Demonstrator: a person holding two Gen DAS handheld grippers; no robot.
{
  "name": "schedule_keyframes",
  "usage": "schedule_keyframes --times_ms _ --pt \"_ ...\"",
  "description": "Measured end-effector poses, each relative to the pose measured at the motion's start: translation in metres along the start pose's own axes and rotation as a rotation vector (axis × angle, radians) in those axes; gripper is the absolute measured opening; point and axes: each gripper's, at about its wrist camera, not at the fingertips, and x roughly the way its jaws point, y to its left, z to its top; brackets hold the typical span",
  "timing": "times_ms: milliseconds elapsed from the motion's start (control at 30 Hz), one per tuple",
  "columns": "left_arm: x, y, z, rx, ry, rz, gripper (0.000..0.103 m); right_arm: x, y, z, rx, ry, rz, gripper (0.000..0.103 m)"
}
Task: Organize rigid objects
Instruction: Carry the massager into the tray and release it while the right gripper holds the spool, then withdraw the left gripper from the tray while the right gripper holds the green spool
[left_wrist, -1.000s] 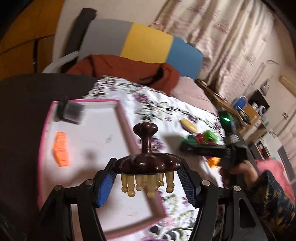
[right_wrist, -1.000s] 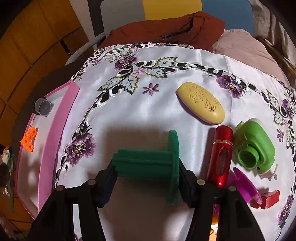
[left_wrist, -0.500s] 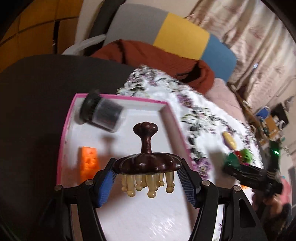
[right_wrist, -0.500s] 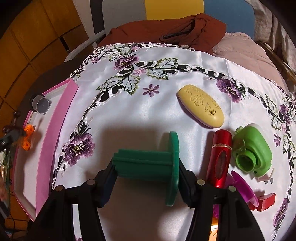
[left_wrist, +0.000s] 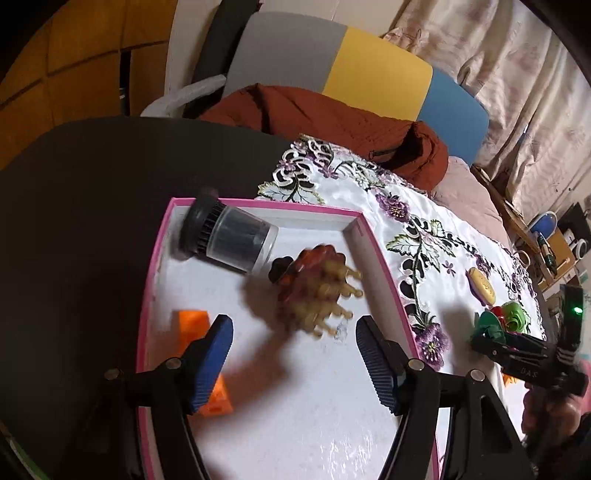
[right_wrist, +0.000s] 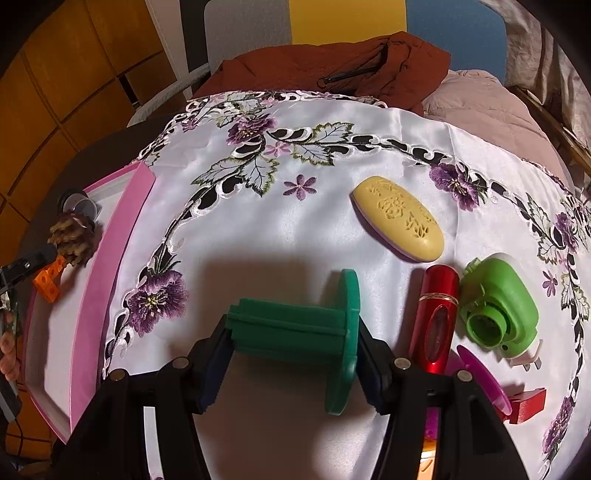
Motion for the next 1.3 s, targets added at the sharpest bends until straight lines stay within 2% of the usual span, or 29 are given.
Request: schedule_keyframes --times_ms 200,467,833,1067,1300 --pt "-0.029 -0.008 -0.025 0.02 -0.036 0.08 0.075 -0.001 0.001 0.0 -0.007 -0.005 -0.009 0.062" --pt "-0.051 -0.012 -0.057 0.017 -0.051 0.13 0.079 -0.002 0.002 0.0 -0.009 -0.008 -0.013 0.062" --pt "-0.073 -0.018 -0.064 0.05 -0.114 0.176 0.084 -0.007 0.002 0.0 -0.01 -0.034 -0.018 0.062" --pt "-0.076 -0.024 -0.069 0.072 -0.114 0.178 0.084 -0.006 0.007 -0.001 -0.047 -0.04 -0.053 0.06" --pt "-0.078 -0.027 -0.074 0.082 -0.116 0.182 0.085 -0.007 0.005 -0.002 -0.031 -0.035 -0.045 0.06"
